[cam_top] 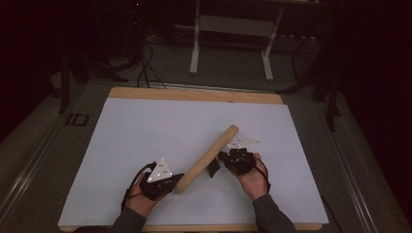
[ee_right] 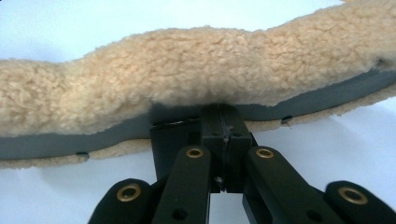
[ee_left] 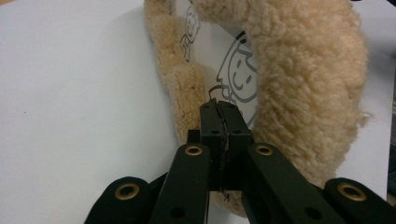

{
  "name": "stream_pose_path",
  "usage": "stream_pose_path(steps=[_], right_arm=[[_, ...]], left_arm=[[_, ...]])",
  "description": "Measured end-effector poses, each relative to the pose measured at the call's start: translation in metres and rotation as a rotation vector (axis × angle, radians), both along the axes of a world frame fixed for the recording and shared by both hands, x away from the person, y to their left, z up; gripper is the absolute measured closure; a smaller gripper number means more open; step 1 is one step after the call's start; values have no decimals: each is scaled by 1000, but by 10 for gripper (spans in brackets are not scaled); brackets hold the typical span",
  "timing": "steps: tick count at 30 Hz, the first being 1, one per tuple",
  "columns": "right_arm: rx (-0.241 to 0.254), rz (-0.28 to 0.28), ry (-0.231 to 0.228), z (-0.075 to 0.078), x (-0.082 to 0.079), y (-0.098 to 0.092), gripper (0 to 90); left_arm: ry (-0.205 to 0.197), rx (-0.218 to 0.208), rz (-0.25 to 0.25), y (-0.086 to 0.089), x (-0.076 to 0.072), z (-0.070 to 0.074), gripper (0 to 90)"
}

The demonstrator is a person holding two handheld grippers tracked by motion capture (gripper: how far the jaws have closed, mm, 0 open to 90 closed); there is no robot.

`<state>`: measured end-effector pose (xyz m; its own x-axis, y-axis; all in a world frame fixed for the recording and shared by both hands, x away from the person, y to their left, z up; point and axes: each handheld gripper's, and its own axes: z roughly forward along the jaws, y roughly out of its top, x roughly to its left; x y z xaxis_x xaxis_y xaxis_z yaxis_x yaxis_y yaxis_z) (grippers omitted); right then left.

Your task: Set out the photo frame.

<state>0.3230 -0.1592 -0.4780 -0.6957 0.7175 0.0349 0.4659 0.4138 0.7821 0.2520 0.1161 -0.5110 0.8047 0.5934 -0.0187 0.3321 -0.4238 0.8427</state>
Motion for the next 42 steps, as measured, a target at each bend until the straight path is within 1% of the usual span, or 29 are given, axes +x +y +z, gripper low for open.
stream_pose_path(steps=[5, 15, 18, 19, 25, 28, 37, 41, 42], right_arm=[[9, 3, 4, 1, 0, 1, 899], [3, 12, 9, 1, 1, 6, 899], [2, 12, 10, 0, 1, 7, 899], [2, 15, 9, 0, 2, 9, 899], [-6, 22, 11, -1, 3, 12, 899], [-1, 22, 14, -1, 4, 13, 899], [-8, 31, 25, -3, 5, 16, 899], [-8, 38, 24, -3, 5, 17, 900], [-8, 40, 27, -4, 4, 18, 900]], left_arm=[[6, -2, -11, -3, 0, -1, 900], [19, -14, -33, -10, 0, -3, 900], [19, -14, -39, -12, 0, -4, 900], [17, -14, -54, -14, 0, -4, 900], [14, -17, -68, -19, -2, -5, 900], [13, -18, -75, -22, -2, -6, 900], [4, -11, -78, -27, -4, -6, 900], [1, -4, -82, -30, -4, -7, 900], [4, 6, -89, -32, -3, -8, 900]])
